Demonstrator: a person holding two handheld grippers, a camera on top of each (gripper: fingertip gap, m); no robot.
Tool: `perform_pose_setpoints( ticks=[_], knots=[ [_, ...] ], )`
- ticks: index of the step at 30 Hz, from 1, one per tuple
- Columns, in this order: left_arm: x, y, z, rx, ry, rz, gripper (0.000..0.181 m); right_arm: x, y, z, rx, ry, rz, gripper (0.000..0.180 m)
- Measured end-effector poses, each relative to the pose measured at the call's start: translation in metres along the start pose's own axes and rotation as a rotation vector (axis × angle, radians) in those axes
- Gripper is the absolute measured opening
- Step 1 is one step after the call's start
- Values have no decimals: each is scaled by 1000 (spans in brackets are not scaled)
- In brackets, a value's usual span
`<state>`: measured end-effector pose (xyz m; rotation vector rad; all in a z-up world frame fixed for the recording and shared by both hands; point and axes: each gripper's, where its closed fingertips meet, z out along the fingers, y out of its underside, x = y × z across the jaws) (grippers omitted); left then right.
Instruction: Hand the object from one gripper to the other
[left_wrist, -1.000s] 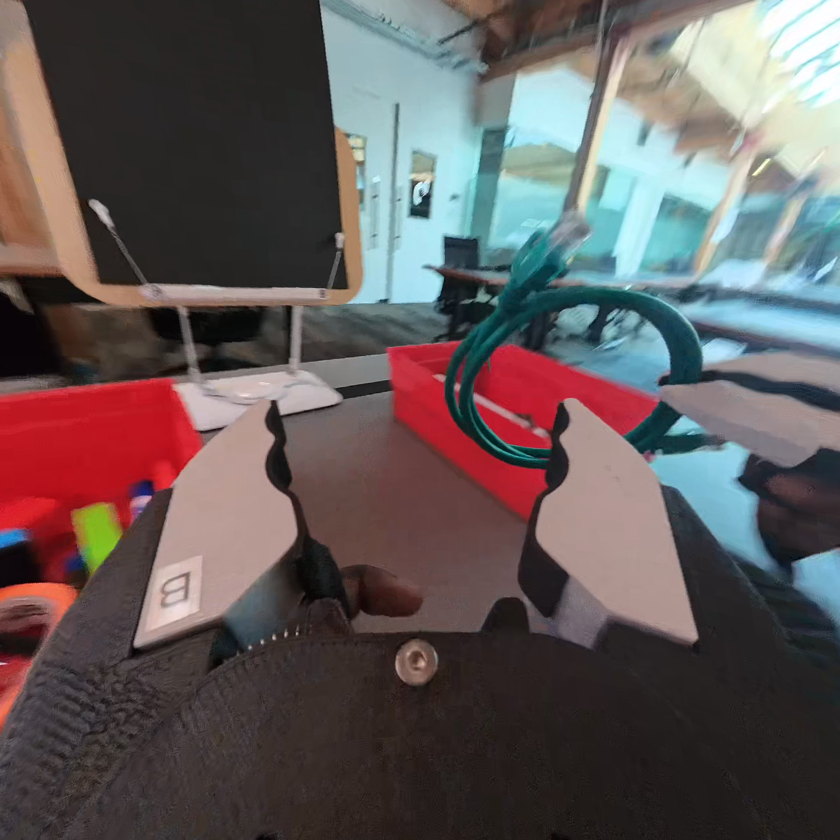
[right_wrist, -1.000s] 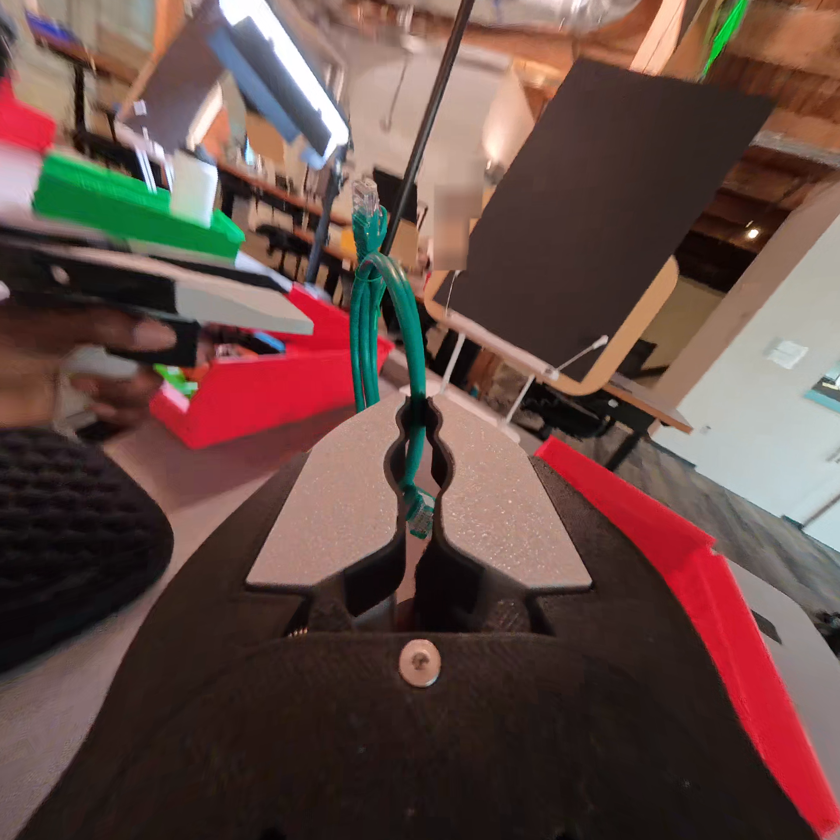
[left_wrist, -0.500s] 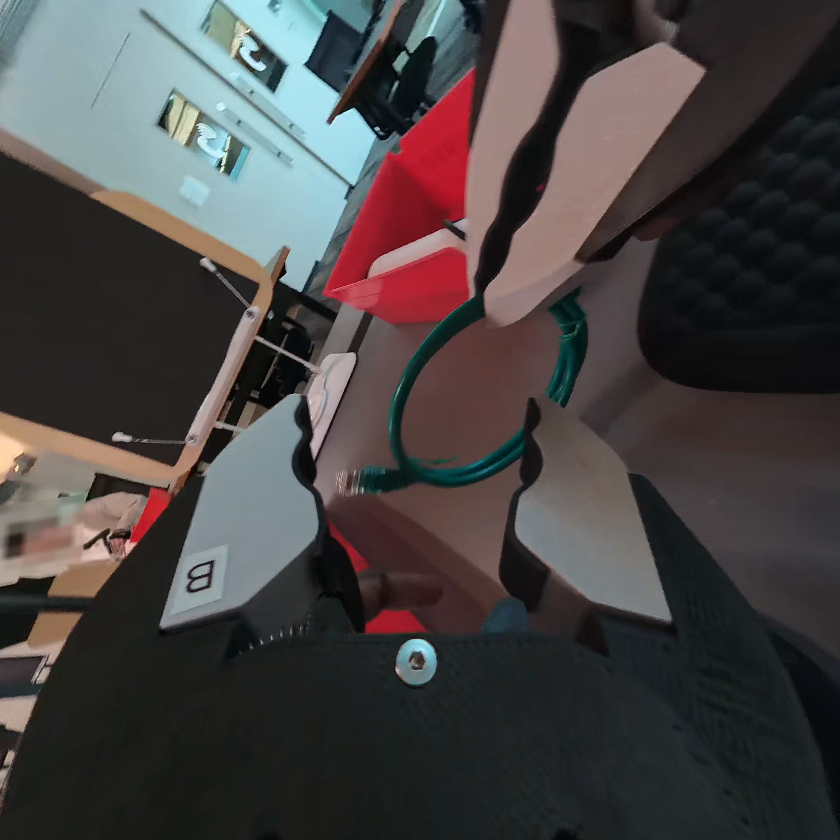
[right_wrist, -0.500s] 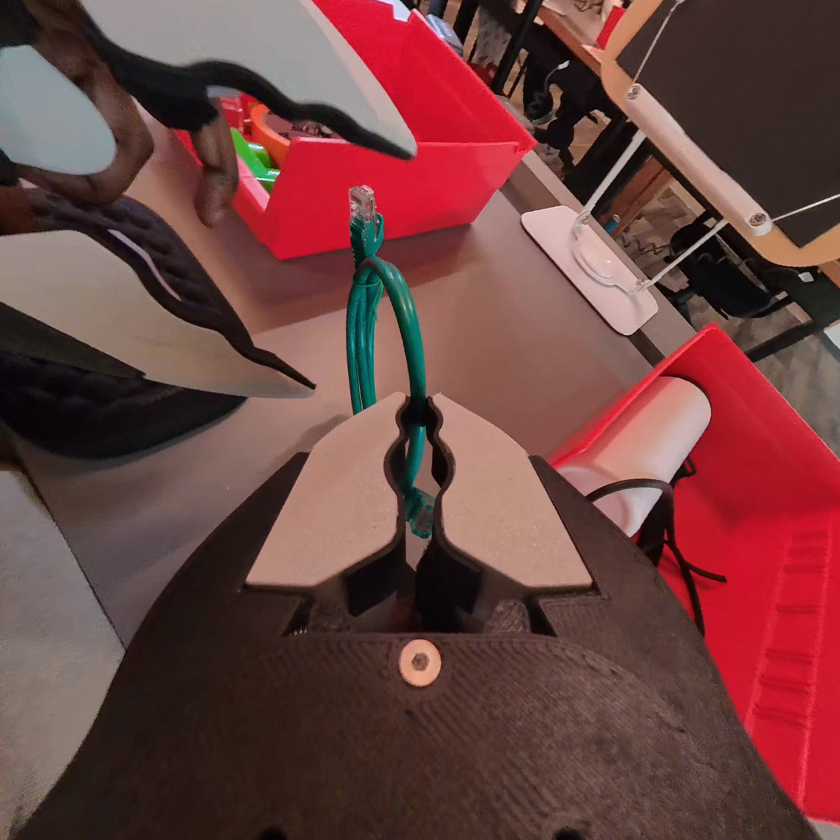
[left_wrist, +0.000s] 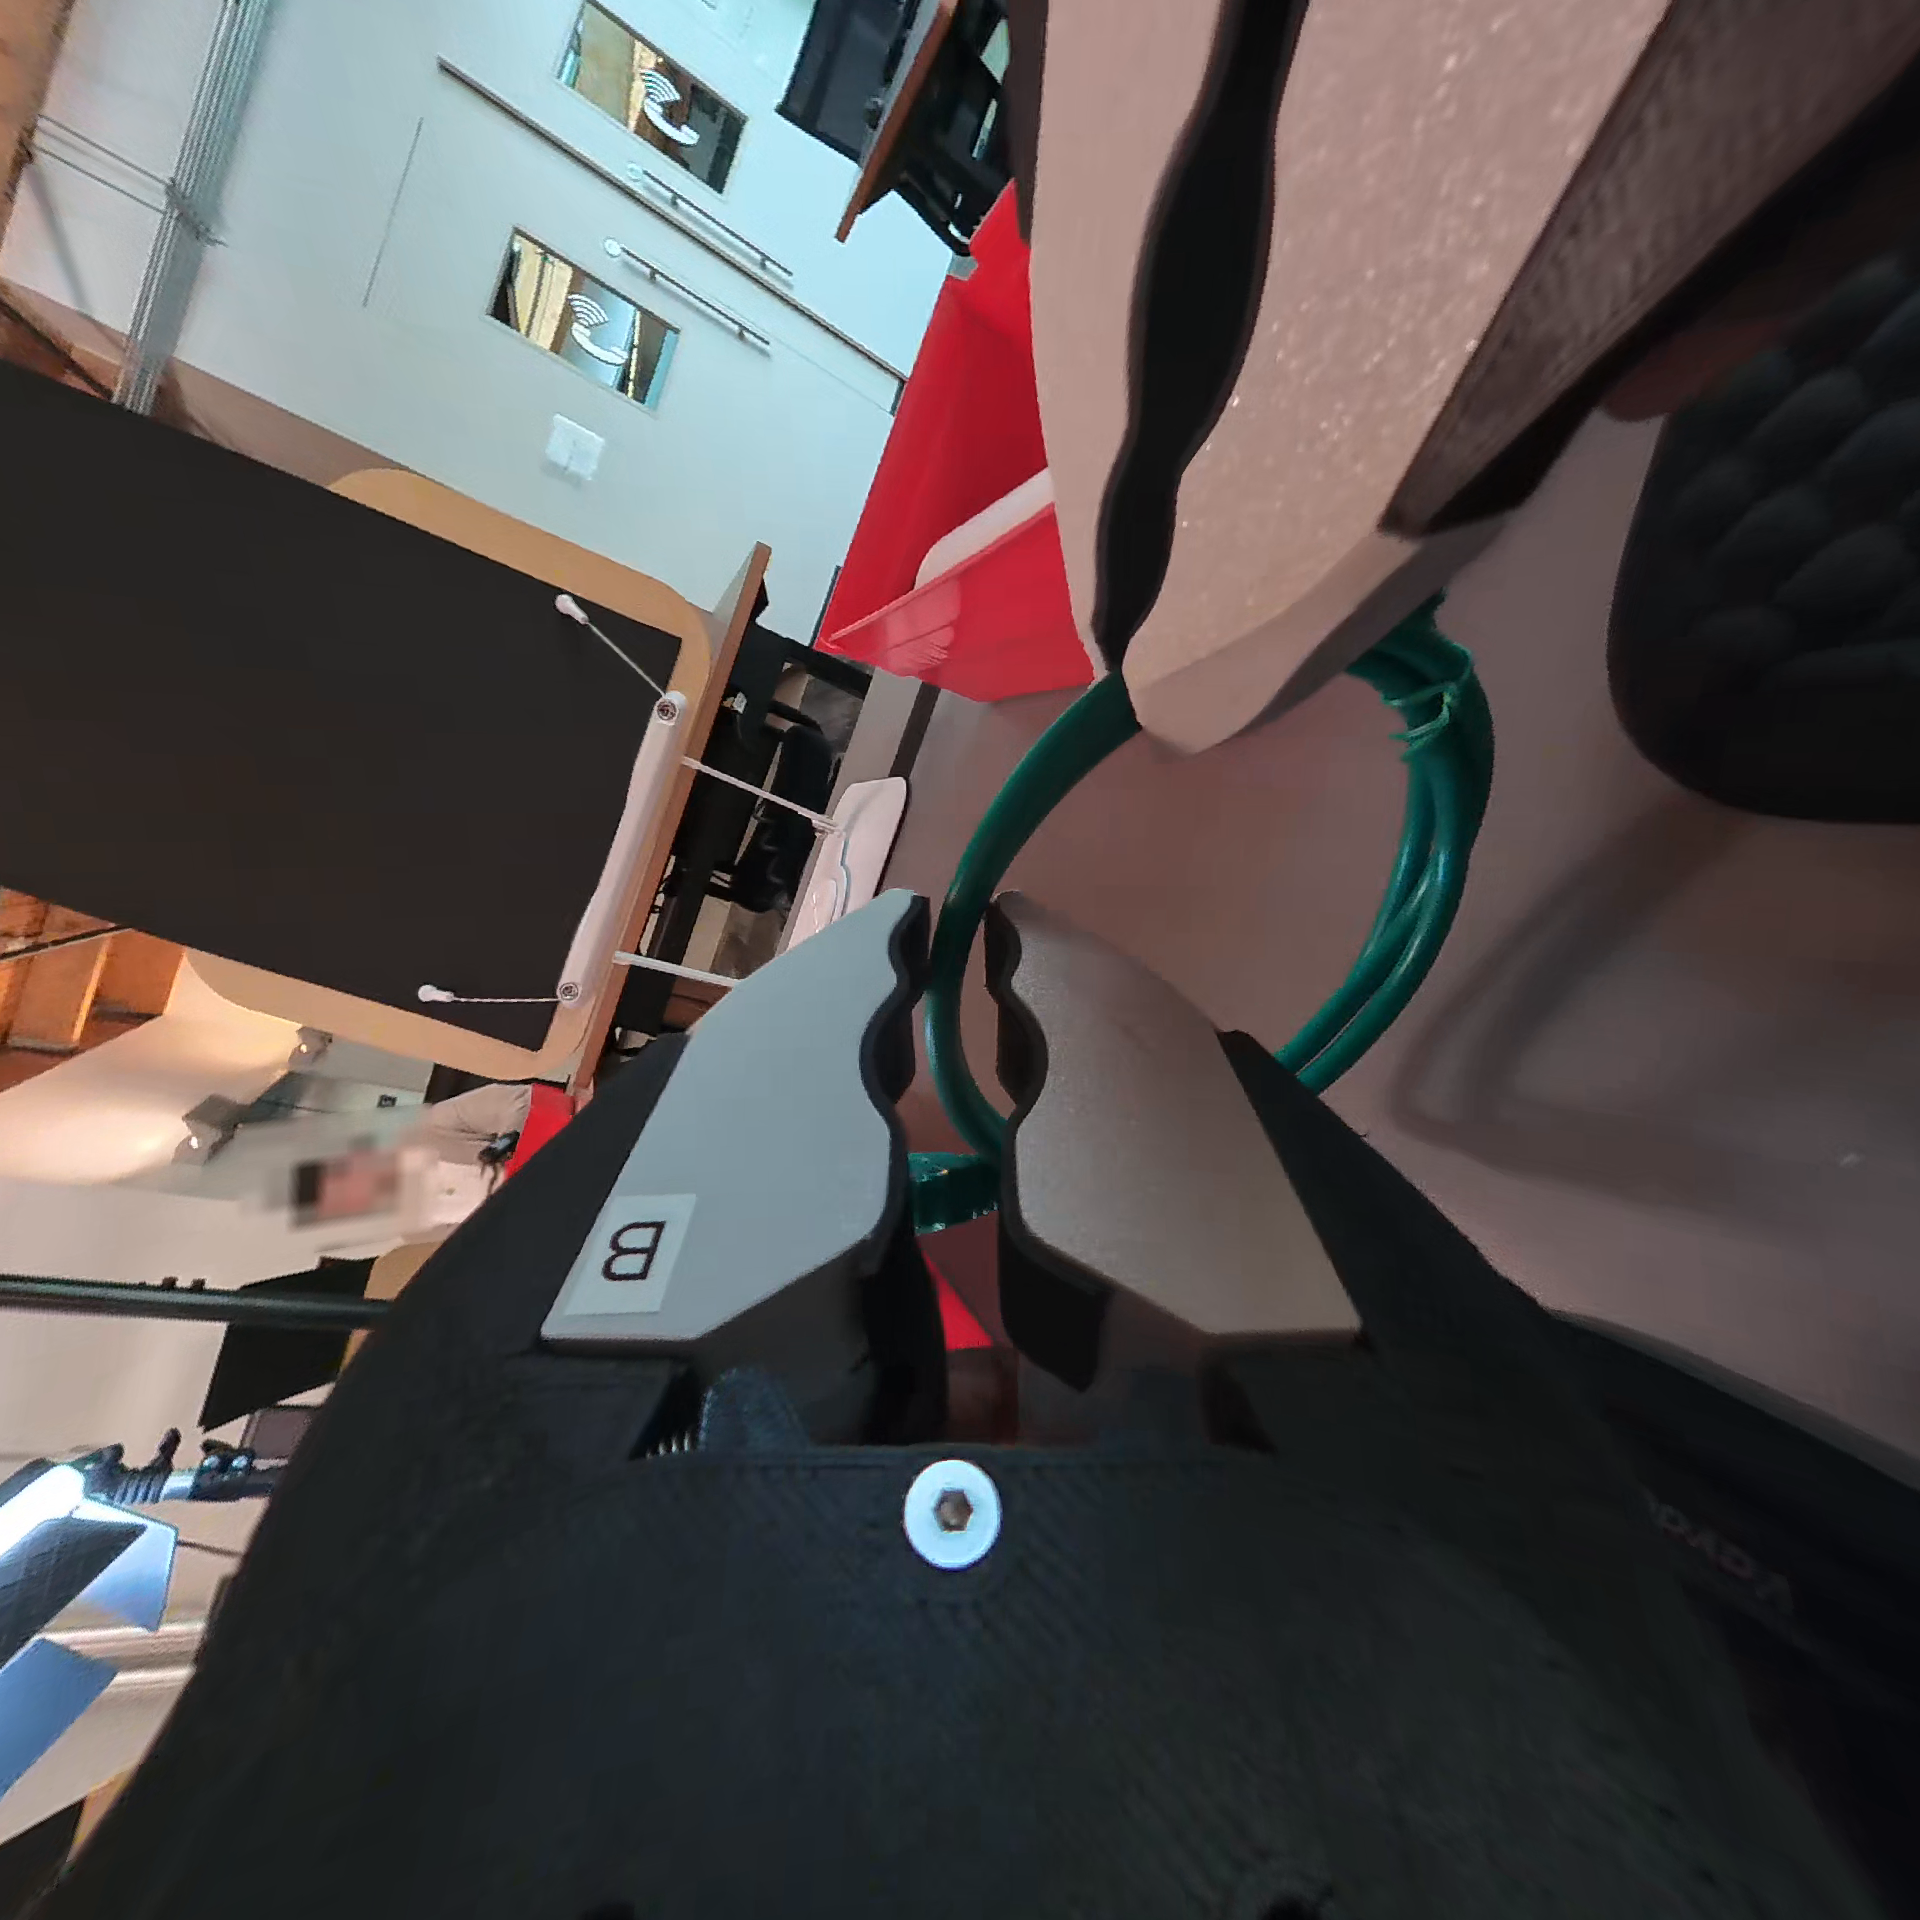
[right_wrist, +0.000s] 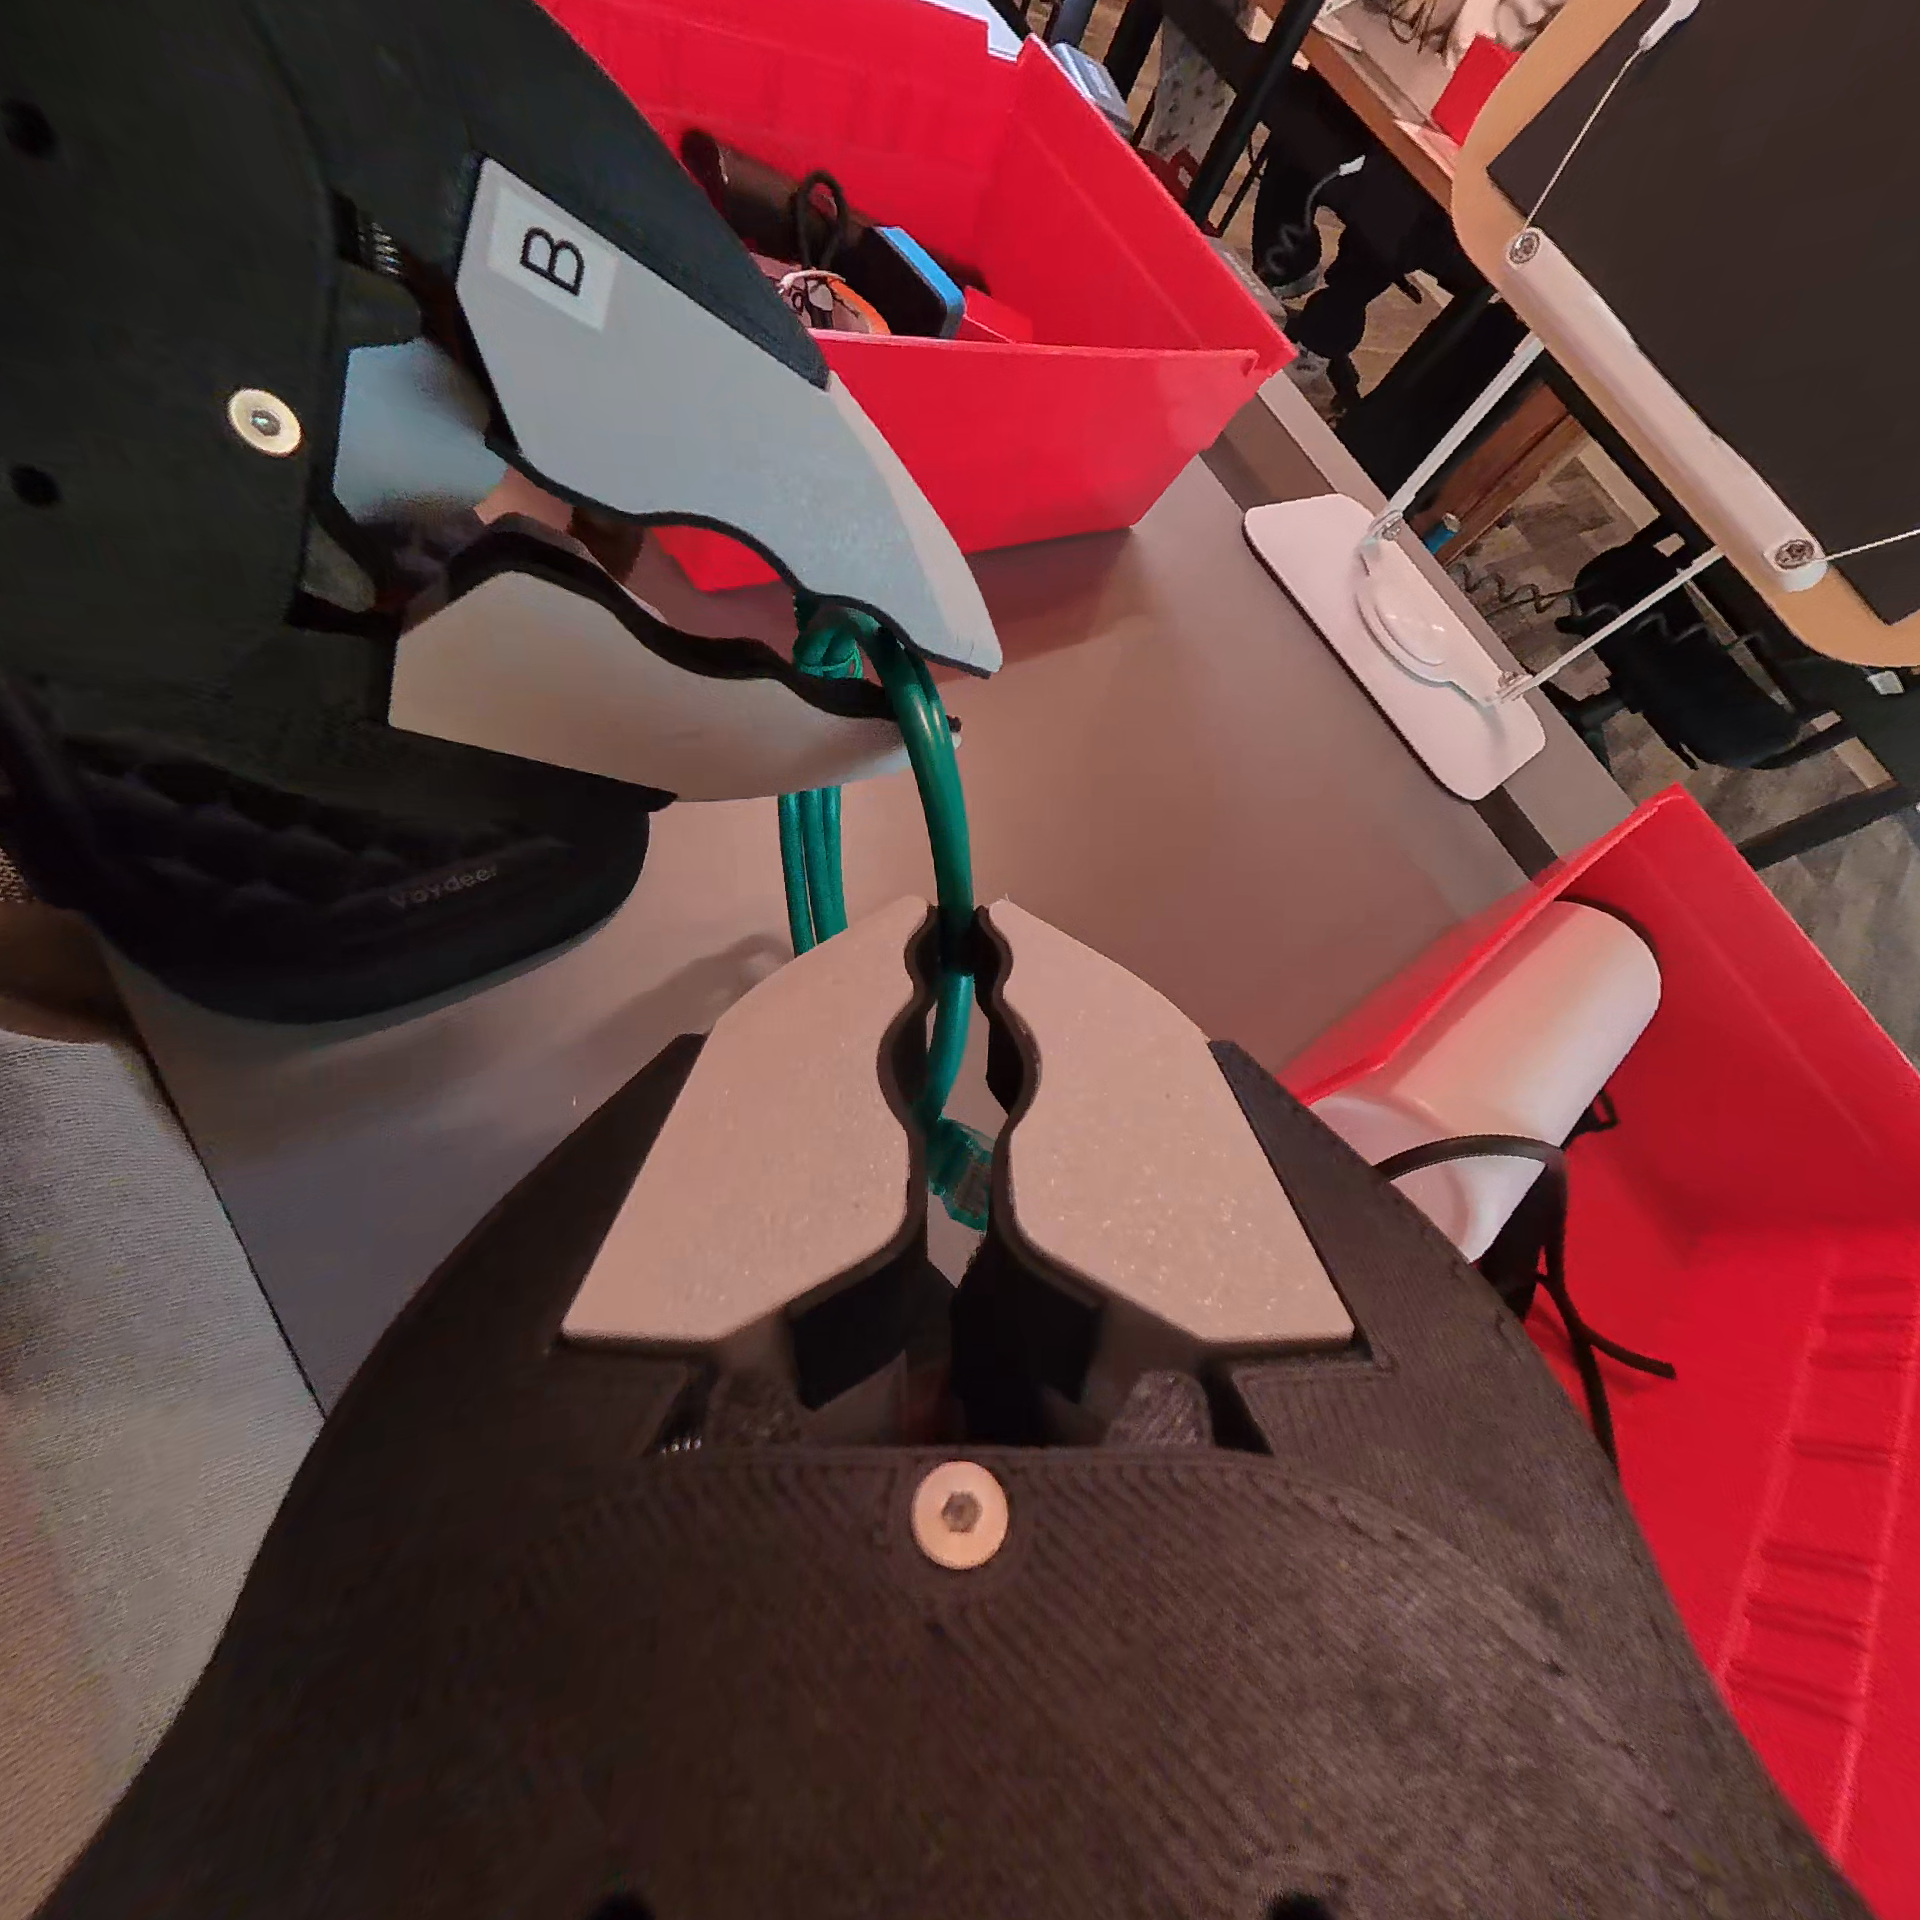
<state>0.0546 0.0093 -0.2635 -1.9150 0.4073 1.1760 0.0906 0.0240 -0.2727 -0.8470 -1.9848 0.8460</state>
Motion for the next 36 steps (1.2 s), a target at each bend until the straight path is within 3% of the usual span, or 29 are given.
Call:
perform_pose_setpoints(
  ticks=[3,5,9,12,17,19,21,27,30,32,36],
  knots=[
    [-8,2,0,0,-30,-72,9,8,-11,-3,82,49,10,10],
    [-23,4,-1,23,-90,-196,8,20,-25,-12,181,112,42,32],
    [-54,7,-4,168,-139,-643,8,49,-53,-41,442,262,141,77],
    [-72,9,-7,309,-147,-988,8,61,-65,-59,633,302,256,85],
    [-84,7,-12,624,-25,-1576,7,61,-61,-50,768,301,408,86],
    [-83,3,-13,775,87,-1811,7,54,-62,-43,808,279,448,75],
    [-77,8,-7,804,126,-1962,6,48,-63,-40,838,268,467,67],
    [-66,6,-3,810,74,-2020,6,36,-65,-31,813,242,423,61],
    [-62,-3,-3,813,92,-1995,6,34,-64,-29,811,221,435,47],
    [-59,-8,-2,803,111,-1974,6,33,-65,-32,823,212,428,24],
    [-58,-14,0,789,179,-1897,12,38,-64,-37,791,229,384,18]
  ],
)
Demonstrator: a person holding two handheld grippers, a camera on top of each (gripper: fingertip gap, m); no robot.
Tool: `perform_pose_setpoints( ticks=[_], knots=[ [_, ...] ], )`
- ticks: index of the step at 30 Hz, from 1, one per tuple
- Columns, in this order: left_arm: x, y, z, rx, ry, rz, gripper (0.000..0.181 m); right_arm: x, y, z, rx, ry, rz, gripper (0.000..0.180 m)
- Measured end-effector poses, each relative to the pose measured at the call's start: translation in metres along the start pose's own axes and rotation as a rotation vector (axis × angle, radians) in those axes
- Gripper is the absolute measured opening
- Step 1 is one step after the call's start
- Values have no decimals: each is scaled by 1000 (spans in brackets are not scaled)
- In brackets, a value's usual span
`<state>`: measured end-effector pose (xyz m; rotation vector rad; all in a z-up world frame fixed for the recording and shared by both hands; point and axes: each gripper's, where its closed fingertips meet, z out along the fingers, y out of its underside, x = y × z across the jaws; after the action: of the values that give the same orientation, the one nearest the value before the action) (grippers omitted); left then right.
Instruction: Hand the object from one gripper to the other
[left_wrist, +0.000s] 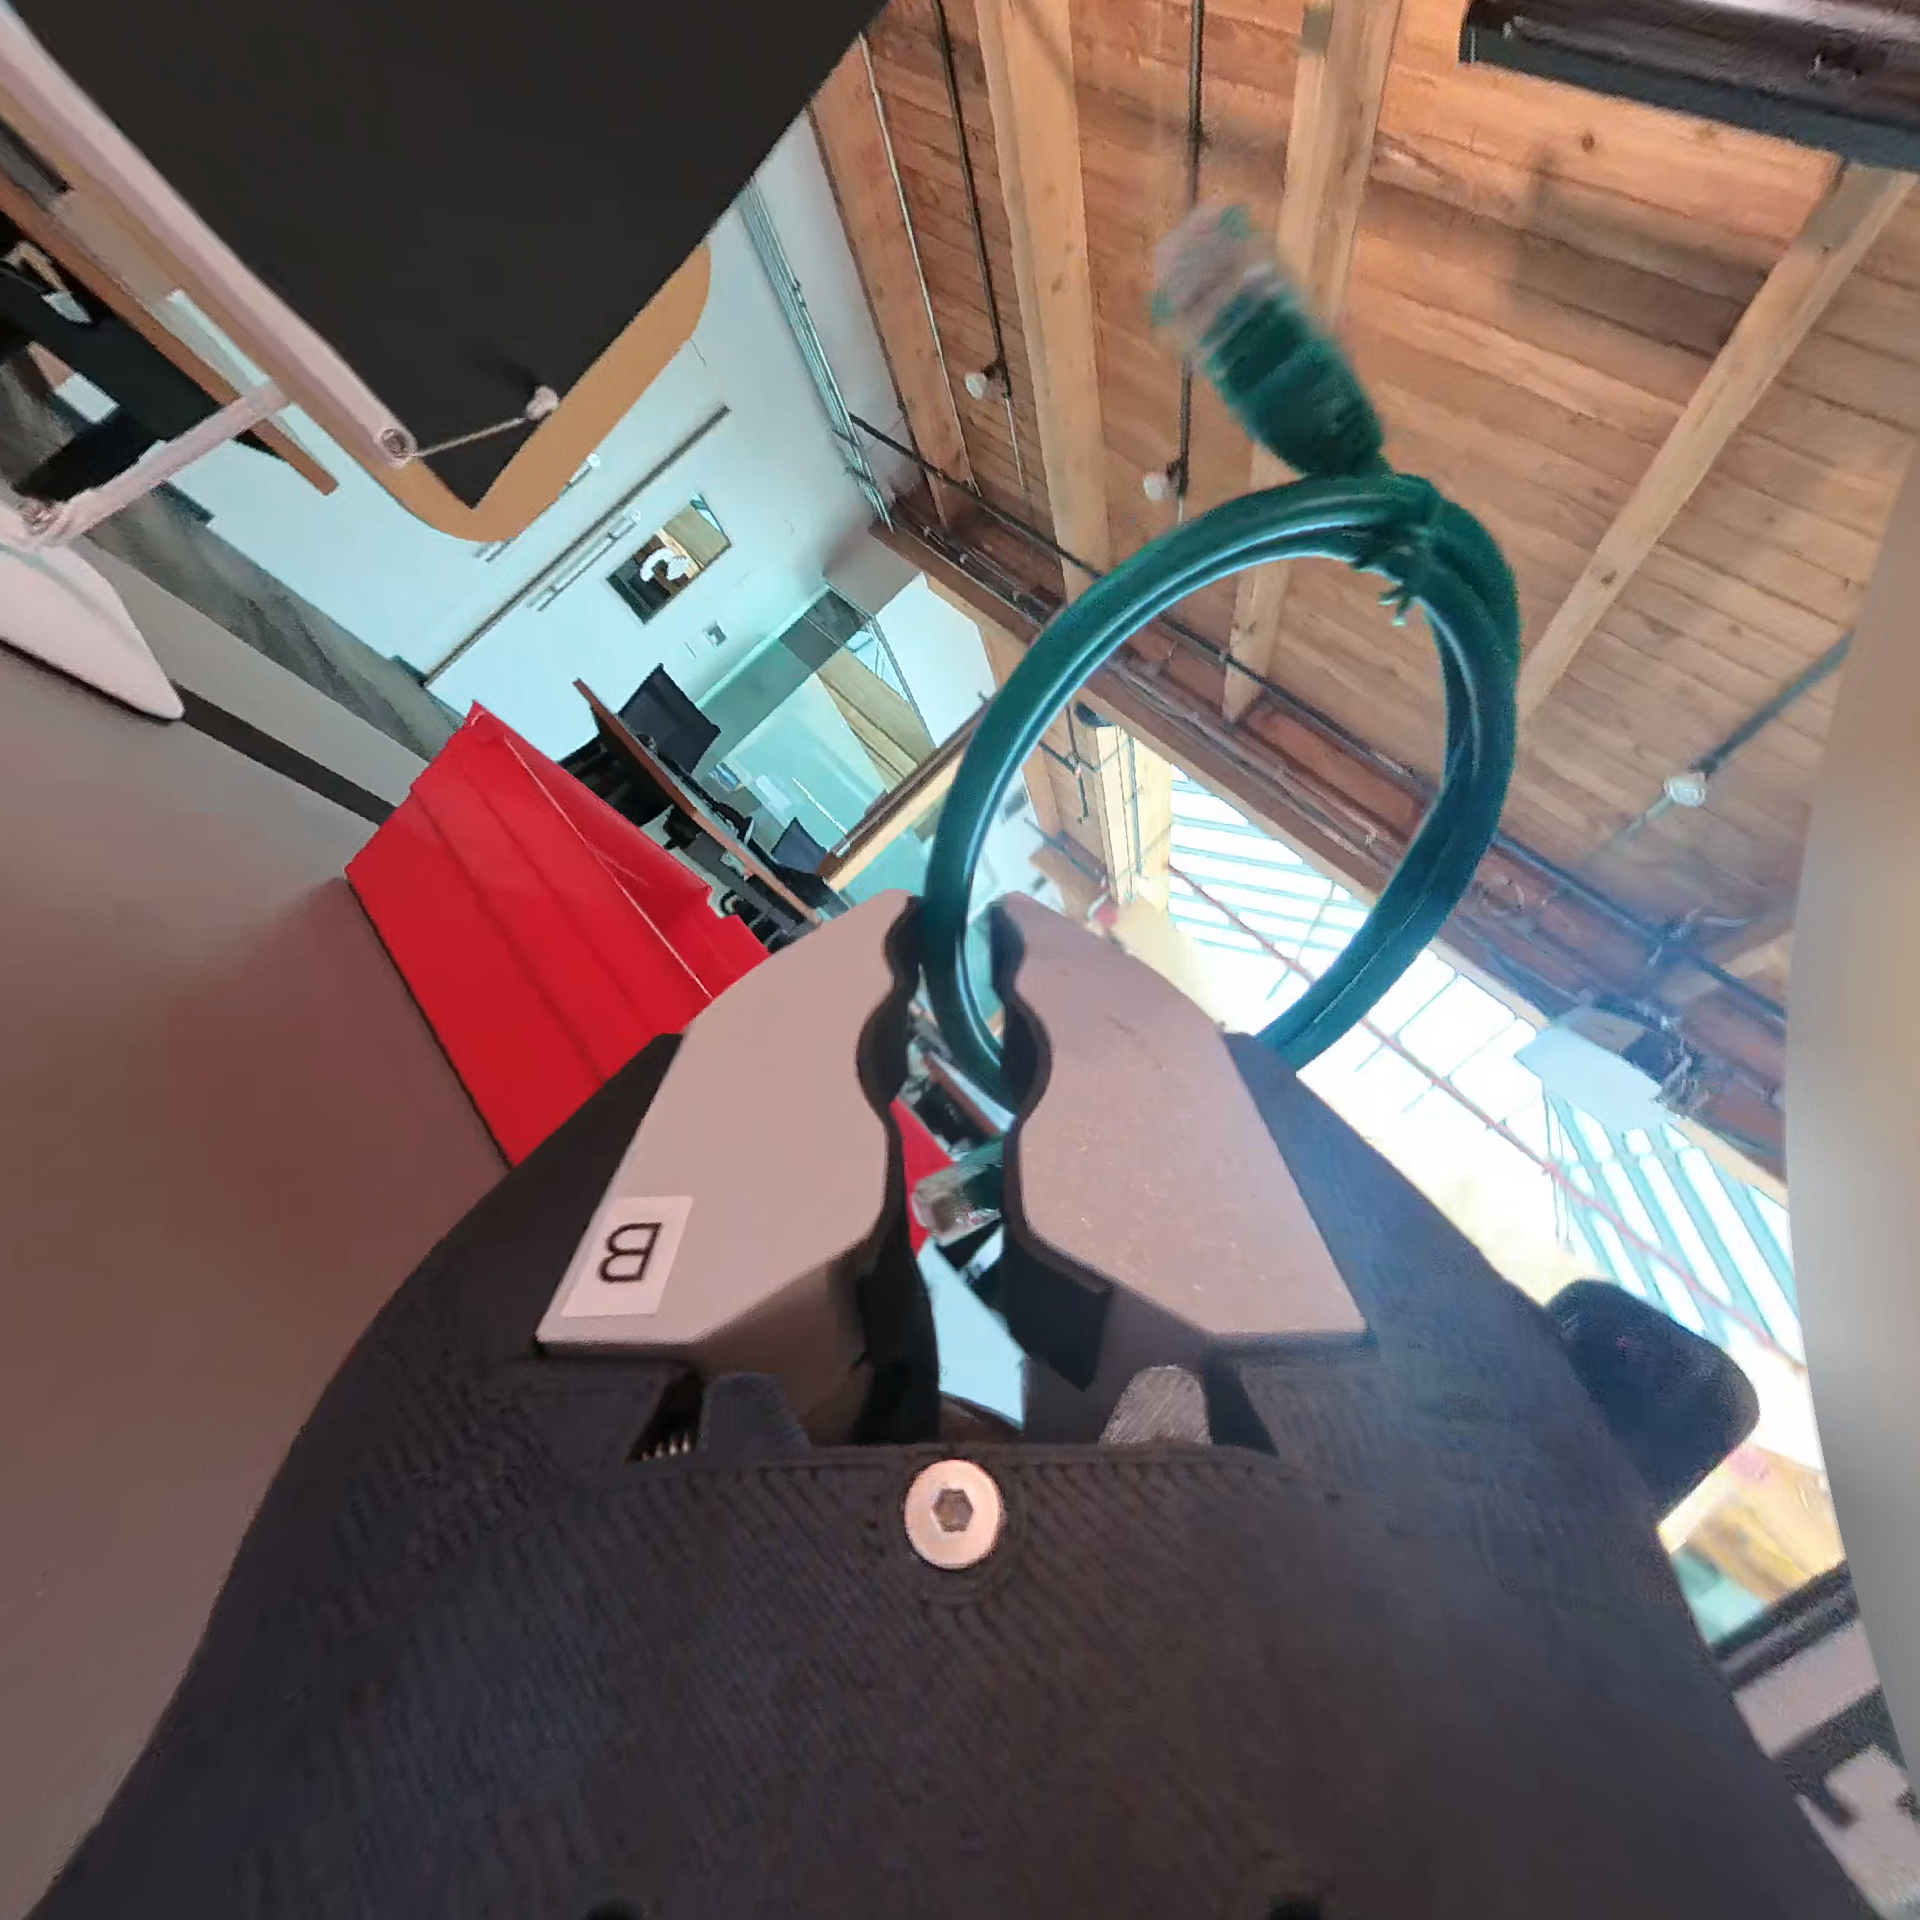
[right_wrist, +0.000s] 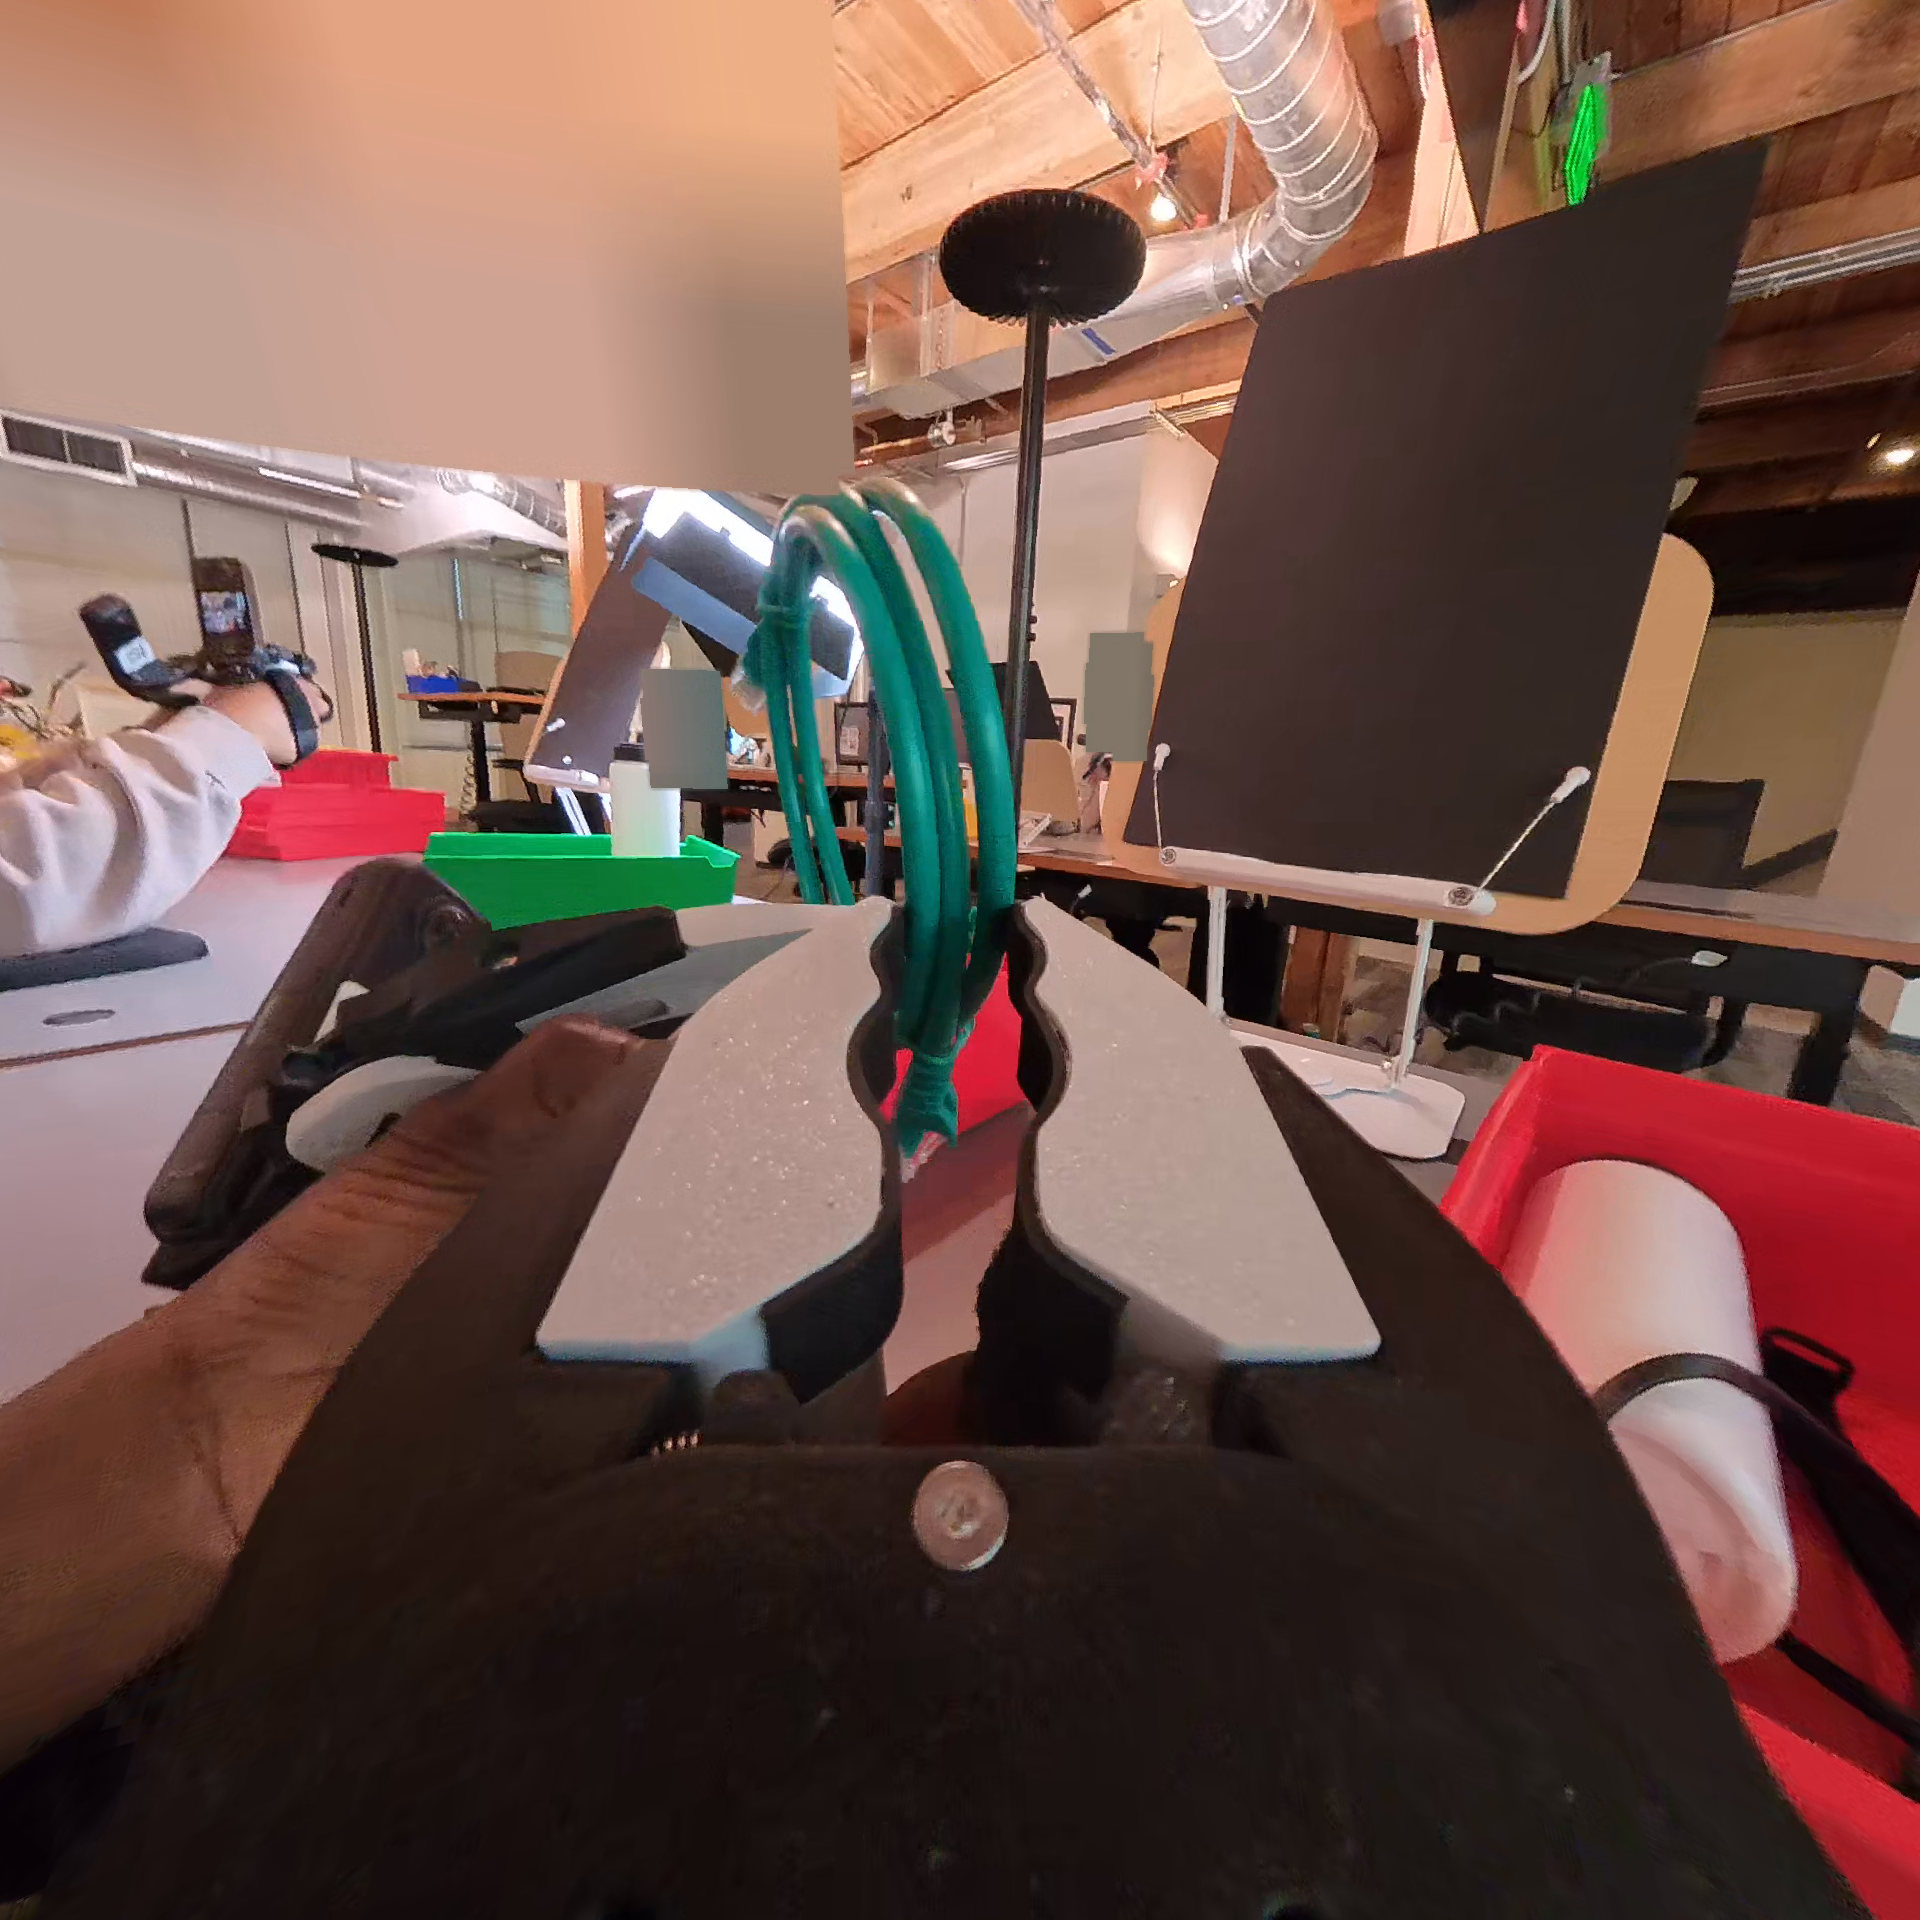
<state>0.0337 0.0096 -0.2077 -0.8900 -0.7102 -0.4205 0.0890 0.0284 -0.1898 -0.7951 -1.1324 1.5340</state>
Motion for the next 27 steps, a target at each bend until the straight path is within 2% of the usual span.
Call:
perform_pose_setpoints(
  ticks=[3,6,9,11,13,15,18,23,25,27],
  knots=[
    [-2,-8,0,-51,-18,165,41,12,-7,-4,-15,48,-74,18],
    [-5,-34,-7,-27,-111,512,58,25,-13,-9,-58,99,-181,17],
    [12,-50,-13,-16,-149,986,61,31,-16,-12,-115,129,-320,17],
    [24,-44,-15,-55,-149,1287,62,31,-14,-12,-161,134,-403,16],
    [29,-31,-14,-116,-139,1507,62,28,-11,-12,-193,121,-465,17],
    [32,-15,-12,-166,-105,1609,61,21,-7,-11,-228,82,-506,16],
    [31,3,-9,-225,-62,1642,58,9,1,-10,-266,10,-554,17],
    [20,12,-9,-280,-82,1815,54,-11,8,-11,-286,-118,-583,16],
    [17,11,-9,-275,-102,1886,47,-18,8,-12,-278,-163,-563,16],
    [18,8,-10,-235,-114,1946,32,-23,8,-14,-270,-207,-542,17]
  ],
)
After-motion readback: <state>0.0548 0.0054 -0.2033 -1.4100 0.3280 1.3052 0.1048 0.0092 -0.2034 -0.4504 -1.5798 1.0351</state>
